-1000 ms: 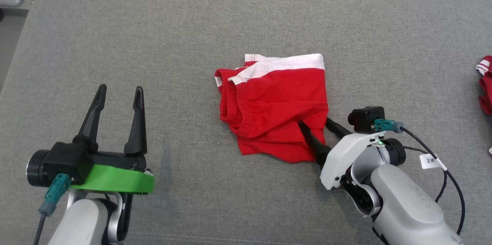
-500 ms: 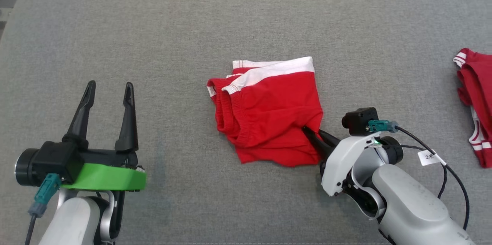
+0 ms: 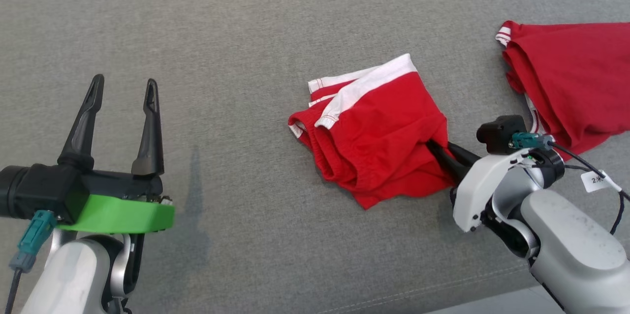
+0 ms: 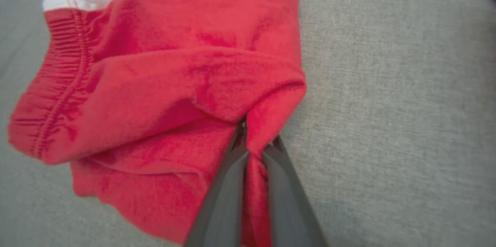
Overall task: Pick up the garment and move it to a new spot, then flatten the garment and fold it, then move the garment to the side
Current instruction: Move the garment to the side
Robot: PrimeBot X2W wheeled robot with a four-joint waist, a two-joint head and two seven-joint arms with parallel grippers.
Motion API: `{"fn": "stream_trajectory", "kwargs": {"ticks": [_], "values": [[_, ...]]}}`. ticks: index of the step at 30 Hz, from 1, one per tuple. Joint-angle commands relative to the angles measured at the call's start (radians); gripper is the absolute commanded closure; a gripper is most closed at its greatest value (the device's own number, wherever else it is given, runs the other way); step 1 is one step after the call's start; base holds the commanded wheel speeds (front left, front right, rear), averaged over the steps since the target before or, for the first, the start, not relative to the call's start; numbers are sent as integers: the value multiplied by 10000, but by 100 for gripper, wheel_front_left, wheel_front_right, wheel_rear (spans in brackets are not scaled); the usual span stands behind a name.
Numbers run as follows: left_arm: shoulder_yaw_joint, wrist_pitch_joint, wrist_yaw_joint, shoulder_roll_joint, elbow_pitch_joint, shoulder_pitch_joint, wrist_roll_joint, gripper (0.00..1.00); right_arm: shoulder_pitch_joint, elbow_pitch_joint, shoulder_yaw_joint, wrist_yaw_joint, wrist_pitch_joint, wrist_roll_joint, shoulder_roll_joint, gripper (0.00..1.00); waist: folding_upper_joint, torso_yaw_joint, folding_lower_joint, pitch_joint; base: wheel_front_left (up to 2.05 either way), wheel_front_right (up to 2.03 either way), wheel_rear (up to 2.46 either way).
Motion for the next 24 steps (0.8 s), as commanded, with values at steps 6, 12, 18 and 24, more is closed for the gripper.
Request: {"fn": "stream_trajectory", "kwargs": {"ticks": [6, 12, 18, 24], "values": [[-103, 276, -104, 331, -241, -611, 298, 0, -853, -609, 273, -19, 4, -55, -939, 100, 0, -1328, 0, 1236, 0, 0, 0], [-24, 480, -94, 586, -431, -834, 403, 0, -1527, -872, -8, -19, -110, -102, -1935, 100, 0, -1706, 0, 1626, 0, 0, 0], [-91, 718, -160, 805, -676, -1122, 551, 0, -2125, -954, -665, -19, -79, 295, -3325, 100, 0, -1830, 0, 2034, 0, 0, 0], [-124, 876, -178, 963, -890, -1310, 648, 0, -1957, -790, -1700, -19, 121, 719, -4295, 100, 0, -1850, 0, 2352, 0, 0, 0]]}}
